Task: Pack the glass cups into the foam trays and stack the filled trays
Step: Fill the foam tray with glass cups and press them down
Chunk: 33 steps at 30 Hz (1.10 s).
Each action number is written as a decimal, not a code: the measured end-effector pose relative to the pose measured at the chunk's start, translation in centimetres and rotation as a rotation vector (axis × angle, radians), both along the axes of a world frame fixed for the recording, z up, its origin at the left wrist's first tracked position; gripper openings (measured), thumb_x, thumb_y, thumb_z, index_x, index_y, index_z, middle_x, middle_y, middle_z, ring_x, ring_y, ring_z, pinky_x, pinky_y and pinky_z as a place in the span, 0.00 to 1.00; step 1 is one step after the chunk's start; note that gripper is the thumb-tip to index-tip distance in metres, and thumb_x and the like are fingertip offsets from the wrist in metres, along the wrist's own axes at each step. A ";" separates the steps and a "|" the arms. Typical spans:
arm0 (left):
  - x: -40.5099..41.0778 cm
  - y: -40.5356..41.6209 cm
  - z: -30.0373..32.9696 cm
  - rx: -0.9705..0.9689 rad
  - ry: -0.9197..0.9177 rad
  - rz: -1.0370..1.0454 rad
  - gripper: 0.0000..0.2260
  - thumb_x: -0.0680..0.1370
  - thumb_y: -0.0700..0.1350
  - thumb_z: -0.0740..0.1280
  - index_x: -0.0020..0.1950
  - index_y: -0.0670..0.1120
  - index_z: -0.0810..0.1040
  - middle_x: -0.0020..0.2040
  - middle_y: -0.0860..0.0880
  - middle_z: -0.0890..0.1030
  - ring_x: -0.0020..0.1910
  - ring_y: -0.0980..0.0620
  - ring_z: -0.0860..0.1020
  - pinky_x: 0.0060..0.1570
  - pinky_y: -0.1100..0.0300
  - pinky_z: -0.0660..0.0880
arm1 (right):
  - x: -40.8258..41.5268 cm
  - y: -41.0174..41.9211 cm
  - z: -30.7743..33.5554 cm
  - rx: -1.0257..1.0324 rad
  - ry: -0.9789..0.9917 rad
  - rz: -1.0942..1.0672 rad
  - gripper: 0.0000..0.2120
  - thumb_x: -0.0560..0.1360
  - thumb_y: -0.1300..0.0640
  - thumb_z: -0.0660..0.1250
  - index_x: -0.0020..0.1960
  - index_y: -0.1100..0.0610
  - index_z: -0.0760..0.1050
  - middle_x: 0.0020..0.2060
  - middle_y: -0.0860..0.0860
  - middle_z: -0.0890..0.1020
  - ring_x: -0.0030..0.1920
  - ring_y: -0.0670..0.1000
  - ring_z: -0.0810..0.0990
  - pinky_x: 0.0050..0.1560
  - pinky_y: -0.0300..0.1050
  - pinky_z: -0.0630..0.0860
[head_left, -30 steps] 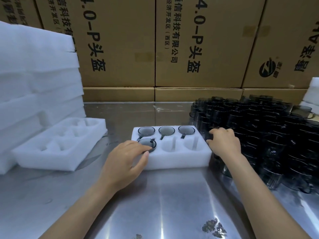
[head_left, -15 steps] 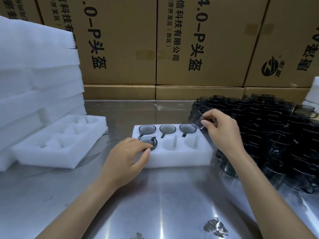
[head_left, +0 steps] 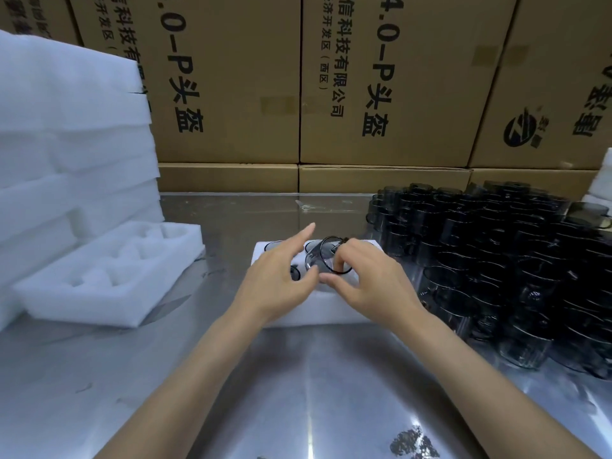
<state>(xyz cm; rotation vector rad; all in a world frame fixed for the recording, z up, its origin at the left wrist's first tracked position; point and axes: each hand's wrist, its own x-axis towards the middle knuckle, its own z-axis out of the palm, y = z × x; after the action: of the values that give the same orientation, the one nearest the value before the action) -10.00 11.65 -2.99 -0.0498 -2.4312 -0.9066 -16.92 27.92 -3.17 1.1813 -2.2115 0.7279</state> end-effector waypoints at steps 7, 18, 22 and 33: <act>1.0 0.0 -0.7 -0.130 0.065 -0.033 0.25 0.70 0.51 0.61 0.65 0.68 0.64 0.53 0.59 0.79 0.49 0.55 0.79 0.48 0.53 0.77 | 0.1 0.1 -0.6 -0.018 0.036 0.062 0.06 0.73 0.56 0.70 0.44 0.59 0.77 0.47 0.48 0.78 0.54 0.52 0.71 0.46 0.42 0.70; 1.4 0.3 -0.8 -0.260 -0.002 -0.038 0.28 0.70 0.56 0.63 0.70 0.60 0.63 0.42 0.74 0.71 0.40 0.68 0.70 0.34 0.72 0.65 | 1.1 0.0 -0.5 -0.039 0.035 0.071 0.13 0.76 0.51 0.64 0.37 0.56 0.76 0.33 0.44 0.68 0.44 0.59 0.69 0.49 0.52 0.70; 1.2 0.2 -1.1 -0.317 -0.014 -0.011 0.26 0.70 0.57 0.62 0.68 0.58 0.63 0.38 0.68 0.71 0.44 0.60 0.71 0.36 0.73 0.65 | 1.4 -0.4 -0.2 -0.024 0.052 0.063 0.12 0.74 0.50 0.66 0.37 0.56 0.78 0.32 0.44 0.70 0.45 0.59 0.71 0.42 0.55 0.75; 2.1 0.3 -0.7 -0.396 0.157 -0.075 0.34 0.73 0.56 0.62 0.76 0.48 0.59 0.76 0.54 0.61 0.75 0.56 0.59 0.72 0.53 0.61 | 1.8 1.3 -0.1 -0.037 -0.219 -0.021 0.22 0.81 0.47 0.55 0.74 0.48 0.63 0.69 0.37 0.67 0.66 0.32 0.59 0.62 0.24 0.55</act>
<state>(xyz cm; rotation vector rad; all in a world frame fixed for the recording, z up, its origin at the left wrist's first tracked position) -7.91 11.96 -3.67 -0.3439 -2.4352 -0.4210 -15.13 29.25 -3.32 1.1041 -2.3726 0.9240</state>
